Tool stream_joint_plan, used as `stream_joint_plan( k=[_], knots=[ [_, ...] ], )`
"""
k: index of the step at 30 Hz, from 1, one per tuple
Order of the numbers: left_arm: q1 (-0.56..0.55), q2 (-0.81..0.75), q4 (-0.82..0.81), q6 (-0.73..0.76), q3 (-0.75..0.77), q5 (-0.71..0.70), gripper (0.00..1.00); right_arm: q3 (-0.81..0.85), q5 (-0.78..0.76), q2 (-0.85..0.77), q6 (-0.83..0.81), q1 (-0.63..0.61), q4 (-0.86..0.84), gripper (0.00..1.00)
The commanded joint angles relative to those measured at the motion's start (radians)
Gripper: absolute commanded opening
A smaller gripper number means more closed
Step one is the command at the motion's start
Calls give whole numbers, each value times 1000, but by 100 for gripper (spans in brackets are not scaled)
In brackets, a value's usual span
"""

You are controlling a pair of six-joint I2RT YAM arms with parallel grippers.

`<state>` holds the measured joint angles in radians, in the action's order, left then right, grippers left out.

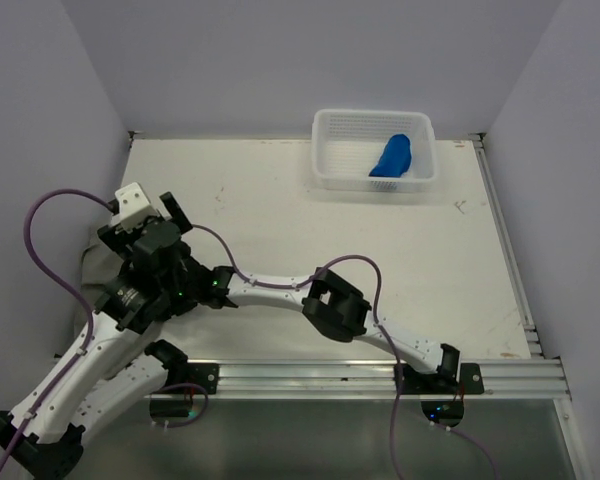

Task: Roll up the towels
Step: Move the towel to the center of the board

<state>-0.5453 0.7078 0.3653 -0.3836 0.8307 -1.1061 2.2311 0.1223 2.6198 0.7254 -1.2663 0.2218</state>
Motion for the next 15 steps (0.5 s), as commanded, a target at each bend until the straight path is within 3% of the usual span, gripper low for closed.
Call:
stream_joint_plan(
  k=[1,9,15],
  knots=[
    [7,-2,-20,-28,19,8,100,47,-12,58,17,-13,67,49],
    [8,-5,-28,-20,18,37,100,21,-64,49,25,-7,97,1],
    [8,-4,-34,-14,15,48,100,-163,-55,-65,28,39,53,0]
  ],
)
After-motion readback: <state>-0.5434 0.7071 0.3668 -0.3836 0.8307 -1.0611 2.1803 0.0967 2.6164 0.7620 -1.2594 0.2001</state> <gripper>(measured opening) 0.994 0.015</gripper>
